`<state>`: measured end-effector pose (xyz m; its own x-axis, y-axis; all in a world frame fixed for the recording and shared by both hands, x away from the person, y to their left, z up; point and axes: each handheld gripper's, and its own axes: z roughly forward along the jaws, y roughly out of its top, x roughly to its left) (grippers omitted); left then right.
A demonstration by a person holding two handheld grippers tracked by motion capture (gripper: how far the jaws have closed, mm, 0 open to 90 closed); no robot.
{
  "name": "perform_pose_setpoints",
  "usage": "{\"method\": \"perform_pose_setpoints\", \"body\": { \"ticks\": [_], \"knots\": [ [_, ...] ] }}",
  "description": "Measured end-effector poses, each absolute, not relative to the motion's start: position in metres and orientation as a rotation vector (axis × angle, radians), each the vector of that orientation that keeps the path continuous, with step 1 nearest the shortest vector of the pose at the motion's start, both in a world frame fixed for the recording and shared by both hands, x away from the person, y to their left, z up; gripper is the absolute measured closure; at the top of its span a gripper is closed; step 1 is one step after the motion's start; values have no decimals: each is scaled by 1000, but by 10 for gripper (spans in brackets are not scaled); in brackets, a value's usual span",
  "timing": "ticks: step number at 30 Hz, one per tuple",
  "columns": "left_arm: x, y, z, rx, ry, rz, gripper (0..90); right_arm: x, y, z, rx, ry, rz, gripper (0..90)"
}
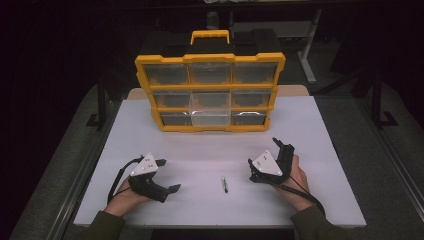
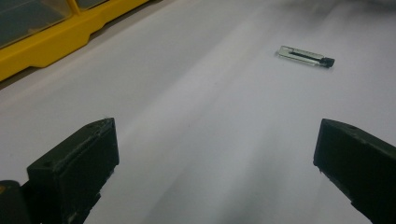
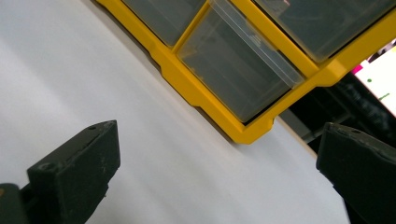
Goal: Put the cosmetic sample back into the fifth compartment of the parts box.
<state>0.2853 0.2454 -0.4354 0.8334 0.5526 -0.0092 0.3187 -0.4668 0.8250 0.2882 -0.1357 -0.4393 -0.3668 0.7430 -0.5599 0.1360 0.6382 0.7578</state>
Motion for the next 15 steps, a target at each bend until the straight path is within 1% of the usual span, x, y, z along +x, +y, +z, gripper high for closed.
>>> {"method": "perform_pose_setpoints", "body": {
  "ticks": [15],
  "knots": [
    [286,246,-435,2095,633,326,0,291,-142,-436,843,1893,869,0]
  ]
}}
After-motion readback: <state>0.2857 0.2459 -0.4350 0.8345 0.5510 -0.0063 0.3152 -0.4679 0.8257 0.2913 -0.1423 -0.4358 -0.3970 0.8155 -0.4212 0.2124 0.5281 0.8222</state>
